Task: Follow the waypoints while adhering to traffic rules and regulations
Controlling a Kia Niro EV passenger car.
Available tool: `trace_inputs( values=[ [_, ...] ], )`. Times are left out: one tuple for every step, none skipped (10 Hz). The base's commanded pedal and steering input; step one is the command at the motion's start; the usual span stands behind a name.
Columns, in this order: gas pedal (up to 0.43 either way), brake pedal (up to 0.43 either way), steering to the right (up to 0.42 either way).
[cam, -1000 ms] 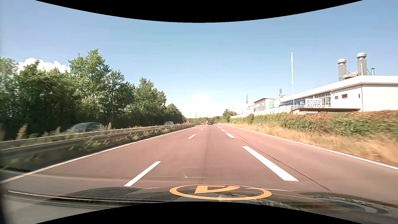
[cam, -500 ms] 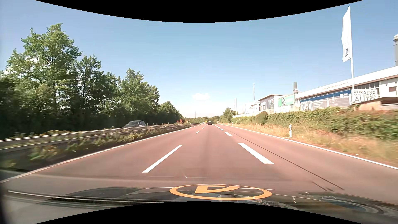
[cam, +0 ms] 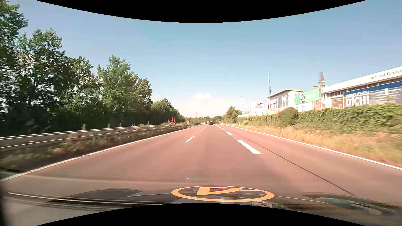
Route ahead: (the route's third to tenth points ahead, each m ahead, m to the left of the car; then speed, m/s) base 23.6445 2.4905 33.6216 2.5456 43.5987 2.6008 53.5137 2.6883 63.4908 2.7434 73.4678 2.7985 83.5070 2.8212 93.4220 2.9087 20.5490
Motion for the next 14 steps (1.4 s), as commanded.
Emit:
trace_inputs(
  values=[
    [0.197, 0.0, 0.0],
    [0.197, 0.0, 0.0],
    [0.209, 0.0, 0.0],
    [0.209, 0.0, 0.0],
    [0.209, 0.0, 0.0],
    [0.209, 0.0, 0.001],
    [0.209, 0.0, 0.0],
    [0.209, 0.0, 0.0],
    [0.209, 0.0, -0.003],
    [0.209, 0.0, -0.005],
    [0.209, 0.0, -0.005],
    [0.209, 0.0, -0.004],
    [0.209, 0.0, -0.005],
    [0.209, 0.0, -0.005]
  ],
)
